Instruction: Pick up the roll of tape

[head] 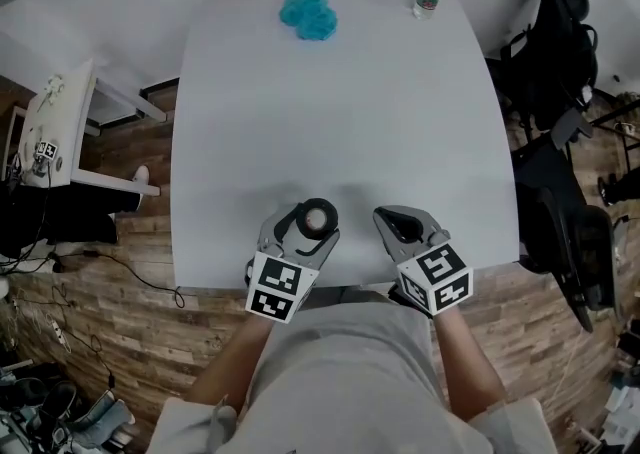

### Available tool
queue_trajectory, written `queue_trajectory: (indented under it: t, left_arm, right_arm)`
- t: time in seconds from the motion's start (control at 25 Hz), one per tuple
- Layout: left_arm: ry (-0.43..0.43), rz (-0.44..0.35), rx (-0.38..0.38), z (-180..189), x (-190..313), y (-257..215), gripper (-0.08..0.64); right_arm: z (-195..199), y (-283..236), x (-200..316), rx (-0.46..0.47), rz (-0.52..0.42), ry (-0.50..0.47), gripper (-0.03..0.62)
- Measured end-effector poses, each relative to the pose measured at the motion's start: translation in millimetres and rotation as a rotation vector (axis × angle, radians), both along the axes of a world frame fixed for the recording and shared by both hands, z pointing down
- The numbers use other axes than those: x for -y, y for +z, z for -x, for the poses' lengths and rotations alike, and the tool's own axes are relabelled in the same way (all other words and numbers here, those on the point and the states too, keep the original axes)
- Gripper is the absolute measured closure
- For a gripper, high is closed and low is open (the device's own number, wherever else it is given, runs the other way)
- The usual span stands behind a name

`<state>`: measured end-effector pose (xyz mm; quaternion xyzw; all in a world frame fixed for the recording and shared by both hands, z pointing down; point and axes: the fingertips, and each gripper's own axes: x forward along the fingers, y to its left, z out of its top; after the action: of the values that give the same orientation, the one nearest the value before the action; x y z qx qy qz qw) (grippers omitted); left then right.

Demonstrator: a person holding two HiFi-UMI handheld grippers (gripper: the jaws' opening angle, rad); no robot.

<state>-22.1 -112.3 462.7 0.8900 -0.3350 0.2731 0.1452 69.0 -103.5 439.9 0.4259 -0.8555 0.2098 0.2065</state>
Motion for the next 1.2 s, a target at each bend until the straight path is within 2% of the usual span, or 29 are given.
queue_trajectory:
  t: [0.44, 1.2]
  left_arm:
    - [0.021, -0.031, -0.006, 5.7, 1.8, -25.5, 0.215]
    - [0.053, -0.056, -0.023, -5.5, -3.7, -33.2, 0.215]
  right_arm:
    - [0.6, -15.7, -1.7, 0.028, -0.038, 0.014, 0.588]
    - [2.9, -18.3, 0.6, -0.015, -0.038, -0.019, 0.588]
